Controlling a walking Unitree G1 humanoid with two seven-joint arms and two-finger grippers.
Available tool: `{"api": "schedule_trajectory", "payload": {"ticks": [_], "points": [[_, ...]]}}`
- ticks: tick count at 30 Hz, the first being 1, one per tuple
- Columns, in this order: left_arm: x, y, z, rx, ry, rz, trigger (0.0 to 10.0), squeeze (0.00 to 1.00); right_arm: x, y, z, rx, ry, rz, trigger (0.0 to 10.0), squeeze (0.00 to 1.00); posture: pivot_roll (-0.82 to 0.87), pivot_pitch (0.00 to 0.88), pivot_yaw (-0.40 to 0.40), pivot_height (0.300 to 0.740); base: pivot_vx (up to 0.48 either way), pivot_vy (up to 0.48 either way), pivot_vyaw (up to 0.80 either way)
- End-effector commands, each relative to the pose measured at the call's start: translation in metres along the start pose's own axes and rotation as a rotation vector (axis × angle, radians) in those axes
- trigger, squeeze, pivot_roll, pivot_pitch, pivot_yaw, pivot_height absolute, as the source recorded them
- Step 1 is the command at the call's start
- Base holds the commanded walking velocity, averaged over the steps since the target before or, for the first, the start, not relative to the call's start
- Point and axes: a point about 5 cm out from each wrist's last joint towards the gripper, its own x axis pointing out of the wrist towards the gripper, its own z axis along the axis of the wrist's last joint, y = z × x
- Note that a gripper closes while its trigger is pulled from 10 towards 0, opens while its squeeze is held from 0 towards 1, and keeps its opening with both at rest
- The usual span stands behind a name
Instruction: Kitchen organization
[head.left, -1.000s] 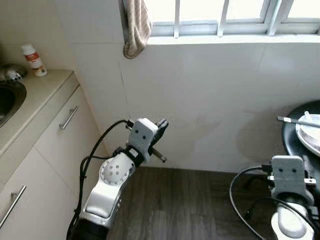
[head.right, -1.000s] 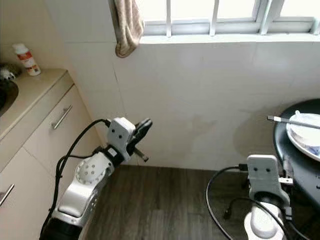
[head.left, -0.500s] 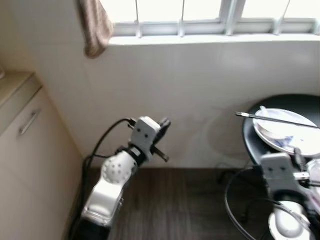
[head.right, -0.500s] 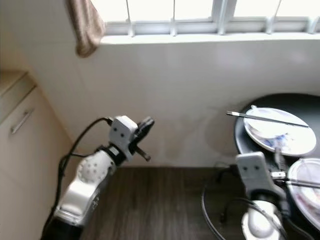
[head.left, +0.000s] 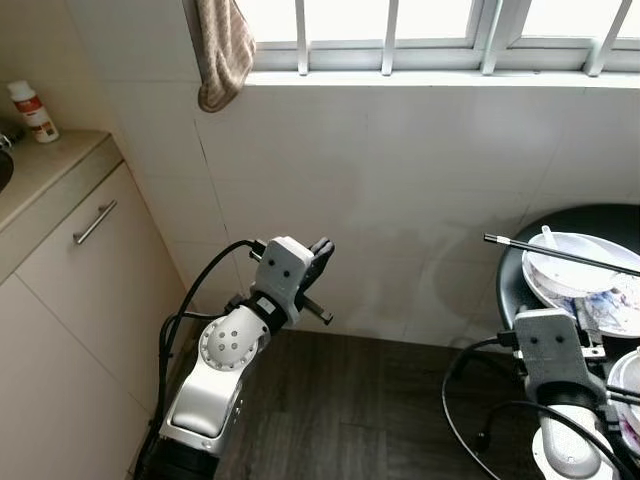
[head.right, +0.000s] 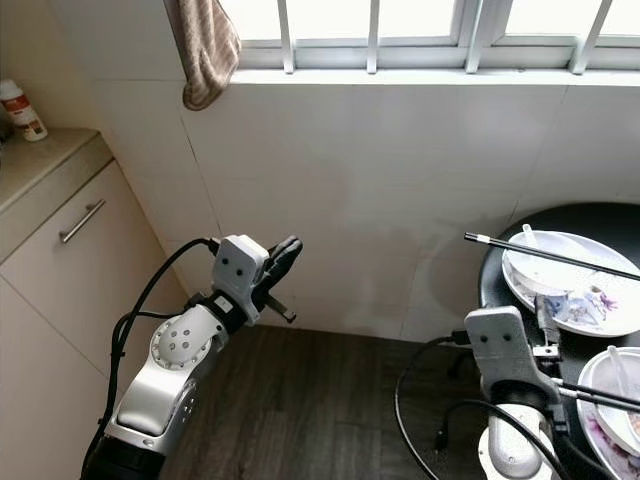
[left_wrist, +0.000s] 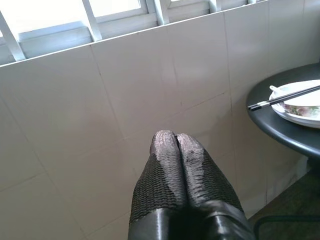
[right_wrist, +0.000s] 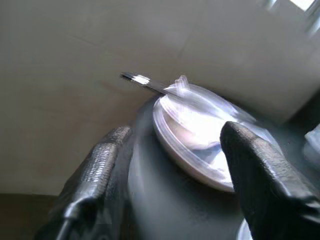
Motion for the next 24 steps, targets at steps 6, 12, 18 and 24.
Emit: {"api": "schedule_trajectory", "payload": {"ticks": [6,12,18,24], "points": [[0.000,0.003,-0.002,0.010,0.014,0.012,10.0,0.00,0.000,0.001,0.008,0.093,-0.031,0.041,10.0,0.00,-0.02,0.000,0.008,0.740,0.000,0.000,0.00],[0.001,0.003,-0.002,0.010,0.015,0.012,10.0,0.00,-0.002,0.003,0.011,-0.112,-0.100,0.081,10.0,0.00,-0.03,0.000,0.008,0.740,0.000,0.000,0.00],[0.001,0.002,-0.003,0.007,0.020,0.012,10.0,0.00,0.000,0.006,-0.005,-0.662,-0.128,0.196,10.0,0.00,-0.03,0.000,0.009,0.740,0.000,0.000,0.00],[0.001,0.002,-0.003,0.002,0.023,0.017,10.0,0.00,-0.001,-0.008,-0.020,-0.893,-0.080,0.190,10.0,0.00,-0.03,0.000,0.004,0.740,0.000,0.000,0.00]]}}
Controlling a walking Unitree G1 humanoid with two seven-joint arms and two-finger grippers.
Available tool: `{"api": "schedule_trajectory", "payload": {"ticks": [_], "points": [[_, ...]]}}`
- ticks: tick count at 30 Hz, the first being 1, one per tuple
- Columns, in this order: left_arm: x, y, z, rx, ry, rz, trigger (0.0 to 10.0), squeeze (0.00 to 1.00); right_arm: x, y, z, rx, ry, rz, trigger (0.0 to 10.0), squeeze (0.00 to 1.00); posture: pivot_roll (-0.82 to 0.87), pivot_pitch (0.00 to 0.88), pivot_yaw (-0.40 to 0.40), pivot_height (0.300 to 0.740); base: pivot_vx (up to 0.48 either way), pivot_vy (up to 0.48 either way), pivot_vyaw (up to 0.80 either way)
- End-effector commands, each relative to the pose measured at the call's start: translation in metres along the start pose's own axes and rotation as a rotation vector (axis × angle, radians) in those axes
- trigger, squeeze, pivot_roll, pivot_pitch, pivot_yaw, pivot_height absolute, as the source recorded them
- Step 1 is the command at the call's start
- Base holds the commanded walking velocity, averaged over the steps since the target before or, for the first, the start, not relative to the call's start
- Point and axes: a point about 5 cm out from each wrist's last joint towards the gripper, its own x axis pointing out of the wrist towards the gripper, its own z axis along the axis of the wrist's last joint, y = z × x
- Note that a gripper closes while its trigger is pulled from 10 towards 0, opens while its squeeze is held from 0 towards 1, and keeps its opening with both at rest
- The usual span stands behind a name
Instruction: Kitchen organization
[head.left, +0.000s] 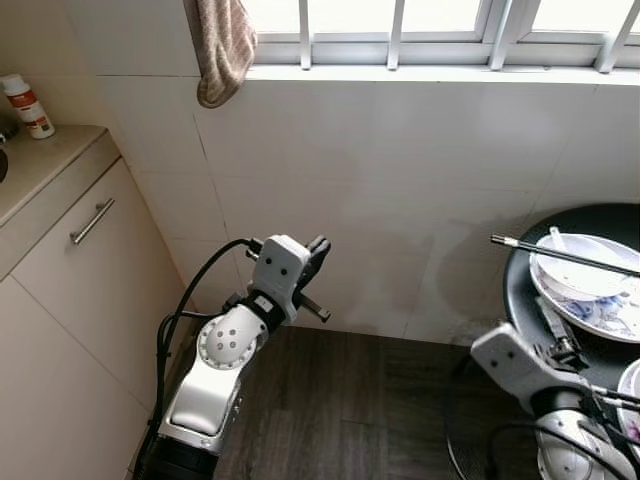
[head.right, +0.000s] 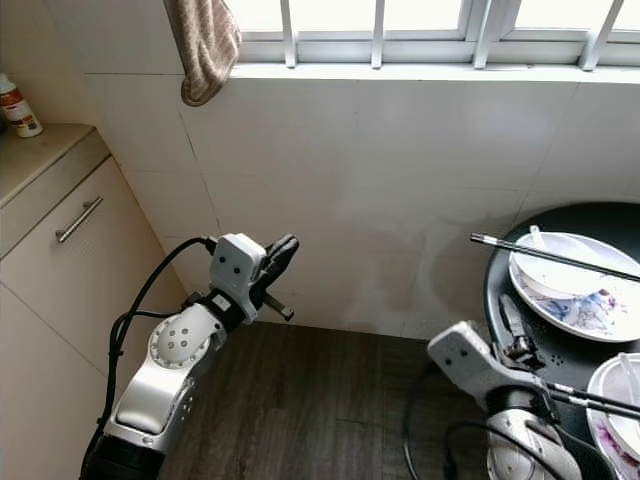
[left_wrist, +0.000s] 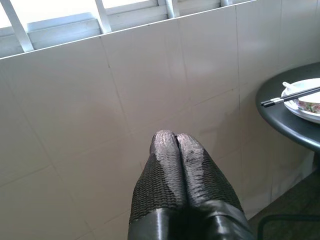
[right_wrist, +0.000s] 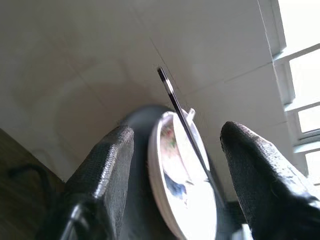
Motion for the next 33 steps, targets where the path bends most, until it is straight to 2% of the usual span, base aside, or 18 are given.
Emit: {"api": "schedule_trajectory", "payload": {"ticks": [1,3,4,8,13,20,22,33], "points": [[0.001,0.000,-0.003,0.004,0.021,0.000,10.0,0.00,-0.004,0.005,-0.009,-0.069,0.050,0.030,10.0,0.00,-0.03,0.000,0.004,0.740,0.000,0.000,0.00],[0.001,0.001,-0.003,0.003,0.022,0.001,10.0,0.00,-0.006,0.006,-0.011,-0.083,0.066,0.037,10.0,0.00,-0.03,0.000,0.004,0.740,0.000,0.000,0.00],[0.001,0.000,-0.004,-0.002,0.025,0.003,10.0,0.00,-0.012,0.010,-0.018,-0.122,0.101,0.070,10.0,0.00,-0.03,0.000,-0.002,0.740,0.000,0.000,0.00],[0.000,0.000,-0.005,-0.009,0.031,0.004,10.0,0.00,-0.019,0.015,-0.025,-0.179,0.103,0.109,10.0,0.00,-0.04,0.000,0.000,0.740,0.000,0.000,0.00],[0.000,-0.001,-0.005,-0.013,0.032,-0.001,10.0,0.00,-0.017,0.016,-0.024,-0.157,0.082,0.141,10.0,0.00,-0.04,0.000,0.001,0.740,0.000,0.000,0.00],[0.001,0.000,-0.005,-0.016,0.035,0.004,10.0,0.00,-0.017,0.009,-0.033,-0.155,0.162,0.128,10.0,0.00,-0.04,0.000,-0.002,0.740,0.000,0.000,0.00],[0.001,0.001,-0.005,-0.018,0.036,0.005,10.0,0.00,-0.019,0.005,-0.041,-0.128,0.224,0.106,10.0,0.00,-0.04,0.000,-0.002,0.740,0.000,0.000,0.00],[0.001,0.001,-0.006,-0.021,0.039,-0.001,10.0,0.00,-0.022,0.003,-0.049,-0.111,0.280,0.106,10.0,0.00,-0.05,0.000,0.002,0.740,0.000,0.000,0.00]]}}
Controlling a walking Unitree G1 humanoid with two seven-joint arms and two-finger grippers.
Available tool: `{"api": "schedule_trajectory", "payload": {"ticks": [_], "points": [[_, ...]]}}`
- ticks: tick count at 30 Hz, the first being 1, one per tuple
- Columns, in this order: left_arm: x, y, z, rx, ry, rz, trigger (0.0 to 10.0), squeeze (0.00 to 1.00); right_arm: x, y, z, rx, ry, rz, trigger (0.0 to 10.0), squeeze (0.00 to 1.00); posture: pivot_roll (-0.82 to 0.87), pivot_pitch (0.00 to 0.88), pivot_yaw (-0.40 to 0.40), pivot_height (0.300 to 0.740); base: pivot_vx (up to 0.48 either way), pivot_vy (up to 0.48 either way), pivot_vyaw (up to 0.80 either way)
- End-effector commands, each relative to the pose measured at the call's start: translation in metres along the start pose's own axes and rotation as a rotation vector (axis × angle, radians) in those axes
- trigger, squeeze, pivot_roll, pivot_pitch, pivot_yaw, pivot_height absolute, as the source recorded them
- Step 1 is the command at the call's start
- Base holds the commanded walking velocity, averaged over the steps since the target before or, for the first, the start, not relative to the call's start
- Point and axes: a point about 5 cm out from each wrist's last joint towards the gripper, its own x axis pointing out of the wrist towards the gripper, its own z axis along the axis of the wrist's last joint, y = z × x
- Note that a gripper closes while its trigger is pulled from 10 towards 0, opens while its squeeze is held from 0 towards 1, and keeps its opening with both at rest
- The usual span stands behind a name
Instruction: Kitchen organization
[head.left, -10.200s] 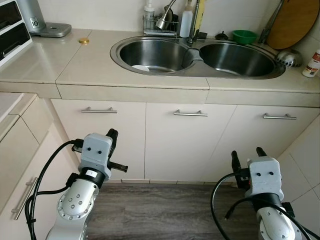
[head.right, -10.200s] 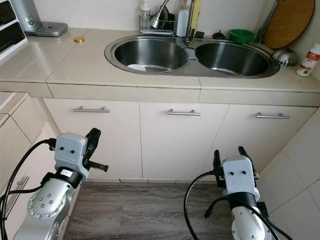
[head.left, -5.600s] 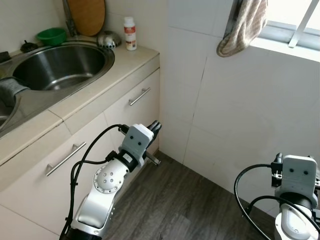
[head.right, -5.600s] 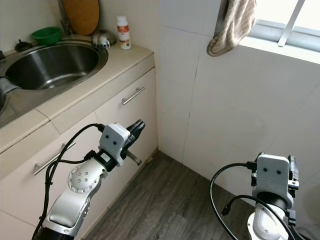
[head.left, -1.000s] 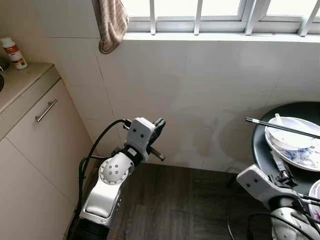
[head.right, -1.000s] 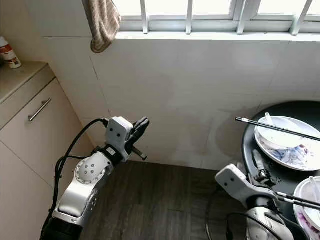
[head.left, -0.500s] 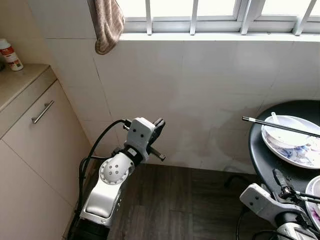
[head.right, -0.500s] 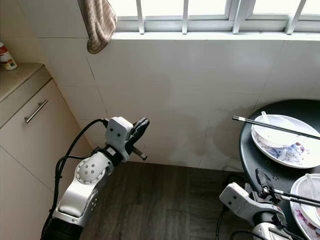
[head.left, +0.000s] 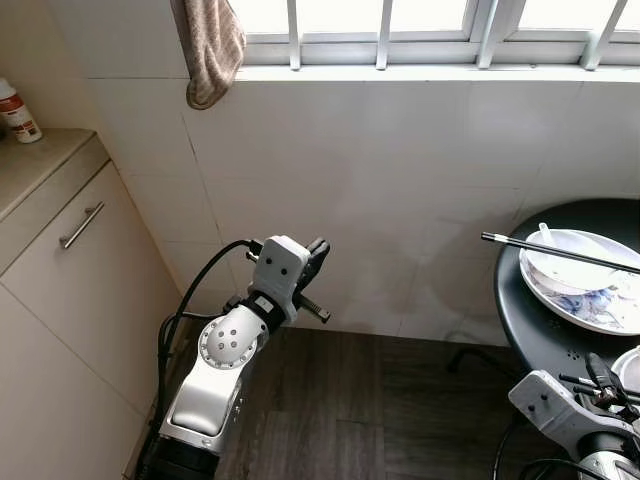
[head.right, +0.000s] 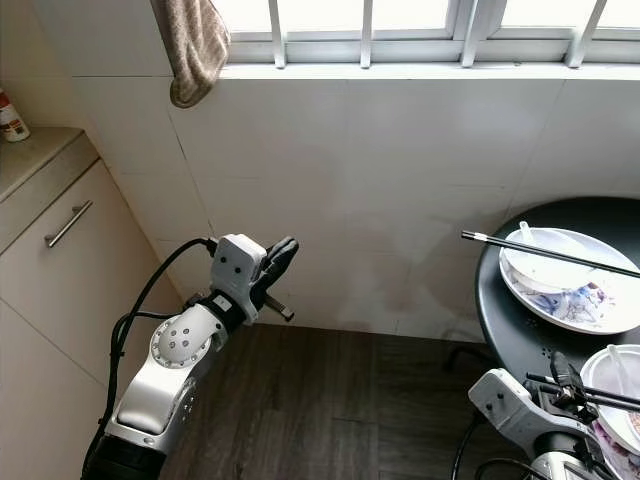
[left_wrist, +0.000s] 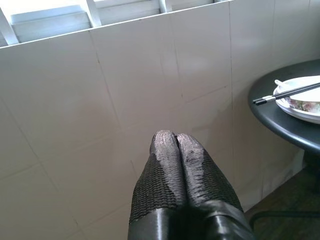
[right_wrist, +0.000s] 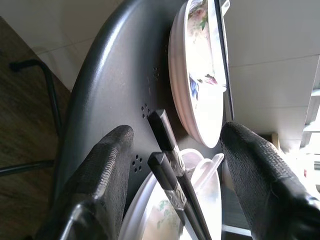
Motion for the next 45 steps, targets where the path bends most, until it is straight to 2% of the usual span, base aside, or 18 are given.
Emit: {"api": "schedule_trajectory", "payload": {"ticks": [1,5,12,20,21,23,24,25,26,27,28,36,45], "points": [[0.002,0.000,-0.002,-0.004,0.014,-0.006,10.0,0.00,-0.001,-0.003,-0.001,0.017,0.008,-0.005,10.0,0.00,-0.05,0.000,0.002,0.740,0.000,0.000,0.00],[0.002,0.000,-0.002,-0.006,0.014,-0.008,10.0,0.00,0.000,-0.003,-0.003,0.009,0.006,-0.006,10.0,0.00,-0.05,0.000,0.003,0.740,0.000,0.000,0.00],[0.003,-0.002,-0.002,-0.009,0.013,-0.009,10.0,0.00,0.012,-0.010,-0.008,-0.036,-0.016,-0.027,10.0,0.00,-0.04,0.000,-0.002,0.740,0.000,0.000,0.00],[0.002,-0.001,-0.003,-0.010,0.012,-0.001,10.0,0.00,0.017,-0.006,-0.016,-0.051,-0.009,-0.006,10.0,0.00,-0.03,0.000,-0.011,0.740,0.000,0.000,0.00],[0.002,-0.001,-0.004,-0.010,0.013,0.000,10.0,0.00,0.017,-0.006,-0.018,-0.034,0.010,-0.004,6.0,0.00,-0.03,0.000,-0.011,0.740,0.000,0.000,0.00],[0.002,-0.001,-0.004,-0.010,0.013,0.000,10.0,0.00,0.017,-0.006,-0.018,-0.034,0.010,-0.004,6.0,0.00,-0.03,0.000,-0.011,0.740,0.000,0.000,0.00],[0.002,-0.001,-0.004,-0.010,0.014,0.000,10.0,0.00,0.018,-0.005,-0.019,-0.029,0.010,0.006,2.2,0.00,-0.03,0.000,-0.010,0.740,0.000,0.000,0.00],[0.002,-0.001,-0.004,-0.009,0.015,-0.001,10.0,0.00,0.018,-0.004,-0.019,-0.027,0.009,0.010,0.9,0.00,-0.03,0.000,-0.010,0.740,0.000,0.000,0.00],[0.002,-0.001,-0.004,-0.009,0.015,-0.001,10.0,0.00,0.018,-0.004,-0.019,-0.027,0.009,0.010,0.9,0.00,-0.03,0.000,-0.010,0.740,0.000,0.000,0.00],[0.002,-0.001,-0.004,-0.009,0.015,-0.002,10.0,0.00,0.018,-0.003,-0.019,-0.027,0.007,0.013,0.2,0.00,-0.03,0.000,-0.009,0.740,0.000,0.000,0.00],[0.002,-0.001,-0.004,-0.008,0.016,-0.003,10.0,0.00,0.019,-0.001,-0.019,-0.028,0.003,0.014,0.0,0.00,-0.03,0.000,-0.008,0.740,0.000,0.000,0.00],[0.001,-0.001,-0.005,-0.007,0.019,-0.003,10.0,0.00,0.019,-0.001,-0.019,-0.066,-0.015,-0.001,0.0,0.00,-0.03,0.000,-0.006,0.740,0.000,0.000,0.00],[0.001,0.000,-0.006,-0.007,0.024,0.003,10.0,0.00,0.020,-0.013,-0.015,-0.221,-0.049,-0.107,0.0,0.00,-0.02,0.000,-0.006,0.740,0.000,0.000,0.00]]}}
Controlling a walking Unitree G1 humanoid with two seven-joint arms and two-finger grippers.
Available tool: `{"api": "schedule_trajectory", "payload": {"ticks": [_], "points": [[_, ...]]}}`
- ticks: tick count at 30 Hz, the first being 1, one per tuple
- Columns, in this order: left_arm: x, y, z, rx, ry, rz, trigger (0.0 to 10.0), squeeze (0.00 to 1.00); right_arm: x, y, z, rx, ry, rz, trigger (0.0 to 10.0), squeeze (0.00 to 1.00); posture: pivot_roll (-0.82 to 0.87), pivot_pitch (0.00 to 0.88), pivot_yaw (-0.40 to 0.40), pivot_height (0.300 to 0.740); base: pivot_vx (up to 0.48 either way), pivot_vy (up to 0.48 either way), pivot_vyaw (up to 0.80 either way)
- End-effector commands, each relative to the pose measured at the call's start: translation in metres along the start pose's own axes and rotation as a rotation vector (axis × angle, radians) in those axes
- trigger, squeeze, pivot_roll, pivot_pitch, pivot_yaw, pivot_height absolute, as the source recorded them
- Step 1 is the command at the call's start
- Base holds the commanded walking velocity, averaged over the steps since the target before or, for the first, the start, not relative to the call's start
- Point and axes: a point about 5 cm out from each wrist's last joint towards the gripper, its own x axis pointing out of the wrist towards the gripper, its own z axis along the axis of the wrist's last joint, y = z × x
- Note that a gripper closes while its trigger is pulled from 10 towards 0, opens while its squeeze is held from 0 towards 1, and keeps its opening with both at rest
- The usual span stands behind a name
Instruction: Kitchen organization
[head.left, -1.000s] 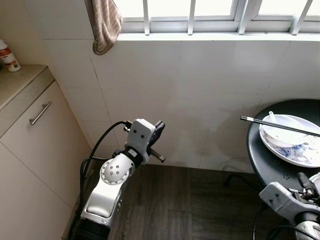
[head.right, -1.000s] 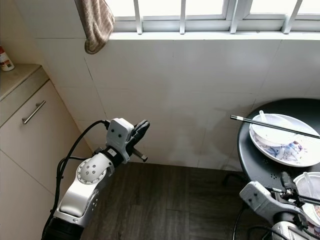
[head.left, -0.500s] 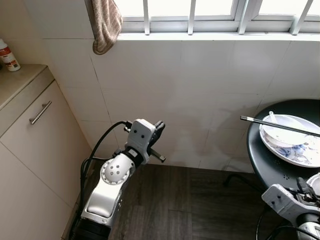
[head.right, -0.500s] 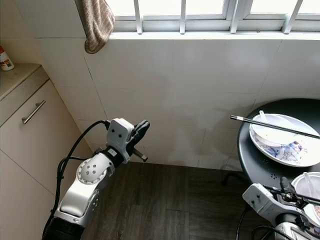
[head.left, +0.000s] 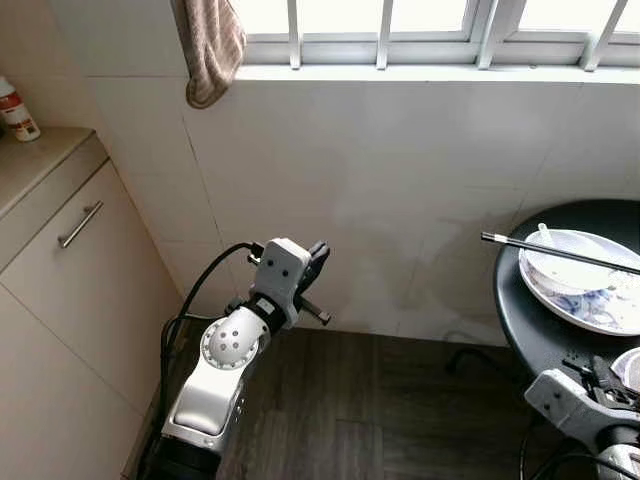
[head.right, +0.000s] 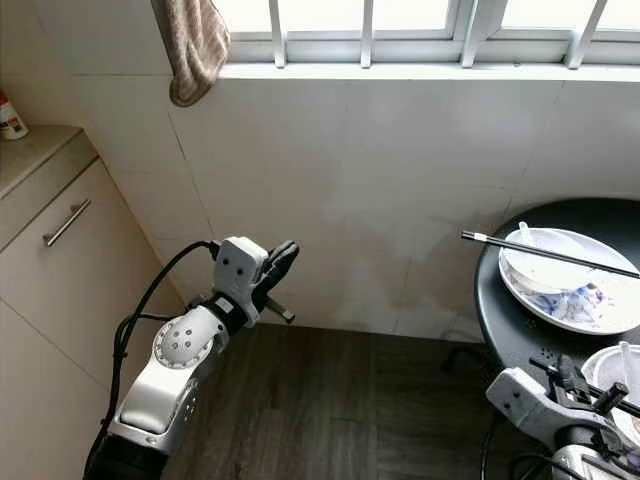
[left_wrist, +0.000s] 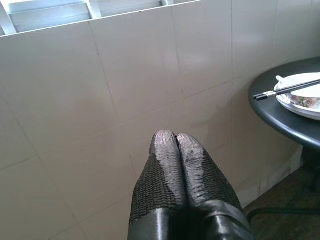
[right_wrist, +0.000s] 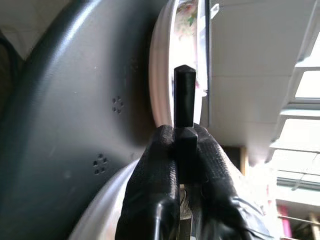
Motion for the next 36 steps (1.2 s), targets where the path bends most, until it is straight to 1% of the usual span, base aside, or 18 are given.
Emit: {"api": "schedule_trajectory", "payload": {"ticks": [1,5,6,9,10,11,14,16,17,18,19,21,22,23,25,27,32,36], "points": [[0.000,0.001,-0.002,0.003,0.009,0.003,10.0,0.00,0.001,-0.008,0.003,-0.078,-0.025,-0.054,0.0,0.00,-0.03,0.000,-0.006,0.740,0.000,0.000,0.00],[0.000,0.001,-0.002,0.002,0.010,0.002,10.0,0.00,0.001,-0.012,0.004,-0.131,-0.036,-0.076,0.0,0.00,-0.03,0.000,-0.006,0.740,0.000,0.000,0.00],[0.000,0.001,-0.002,-0.001,0.011,0.001,10.0,0.00,0.000,-0.017,0.005,-0.164,-0.052,-0.096,0.0,0.00,-0.03,0.000,-0.006,0.740,0.000,0.000,0.00],[0.000,0.000,-0.002,-0.004,0.012,0.000,10.0,0.00,0.001,-0.023,0.008,-0.170,-0.064,-0.120,0.0,0.00,-0.03,0.000,-0.007,0.740,0.000,0.000,0.00],[0.000,0.000,-0.002,-0.005,0.012,-0.001,10.0,0.00,0.002,-0.030,0.011,-0.137,-0.077,-0.157,0.0,0.00,-0.03,0.000,-0.007,0.740,0.000,0.000,0.00],[0.000,0.000,-0.002,-0.005,0.012,-0.001,10.0,0.00,0.002,-0.030,0.011,-0.137,-0.077,-0.157,0.0,0.00,-0.03,0.000,-0.007,0.740,0.000,0.000,0.00],[0.000,0.000,-0.002,-0.005,0.009,0.003,10.0,0.00,0.006,-0.052,0.031,0.011,-0.153,-0.236,0.0,0.00,-0.03,0.000,-0.007,0.740,0.000,0.000,0.00],[0.001,0.002,-0.001,-0.003,0.005,0.010,10.0,0.00,0.006,-0.075,0.052,0.173,-0.236,-0.297,0.0,0.00,-0.02,0.000,-0.003,0.740,0.000,0.000,0.00],[0.001,0.003,0.000,-0.002,0.002,0.015,10.0,0.00,0.005,-0.091,0.068,0.271,-0.312,-0.332,0.0,0.00,-0.02,0.000,0.000,0.740,0.000,0.000,0.00],[0.001,0.004,0.000,-0.003,0.001,0.017,10.0,0.00,0.006,-0.096,0.075,0.313,-0.345,-0.334,0.4,0.00,-0.02,0.000,0.000,0.740,0.000,0.000,0.00],[0.002,0.005,0.001,-0.004,-0.002,0.021,10.0,0.00,0.005,-0.105,0.093,0.435,-0.434,-0.308,2.9,0.00,-0.03,0.000,0.004,0.740,0.000,0.000,0.00],[0.002,0.005,0.001,-0.004,-0.003,0.021,10.0,0.00,0.005,-0.107,0.097,0.461,-0.453,-0.300,2.9,0.00,-0.03,0.000,0.004,0.740,0.000,0.000,0.00],[0.003,0.004,0.001,-0.004,-0.005,0.021,10.0,0.00,0.003,-0.116,0.111,0.466,-0.523,-0.322,9.4,0.00,-0.02,0.000,0.004,0.740,0.000,0.000,0.00],[0.003,0.004,0.002,-0.004,-0.007,0.020,10.0,0.00,0.000,-0.122,0.123,0.487,-0.586,-0.323,10.0,0.00,-0.01,0.000,0.002,0.740,0.000,0.000,0.00],[0.004,0.005,0.004,-0.004,-0.014,0.026,10.0,0.00,-0.009,-0.131,0.146,0.498,-0.715,-0.327,10.0,0.00,-0.01,0.000,-0.001,0.740,0.000,0.000,0.00],[0.003,0.008,0.004,-0.005,-0.017,0.039,10.0,0.00,-0.013,-0.130,0.152,0.486,-0.752,-0.315,10.0,0.00,0.00,0.000,-0.005,0.740,0.000,0.000,0.00],[0.003,0.010,0.004,-0.012,-0.016,0.052,10.0,0.00,-0.014,-0.124,0.156,0.484,-0.782,-0.274,10.0,0.00,0.00,0.000,-0.008,0.740,0.000,0.000,0.00],[0.004,0.011,0.005,-0.010,-0.021,0.057,10.0,0.00,-0.012,-0.112,0.162,0.454,-0.772,-0.227,10.0,0.00,0.01,0.000,-0.011,0.740,0.000,0.000,0.60]]}}
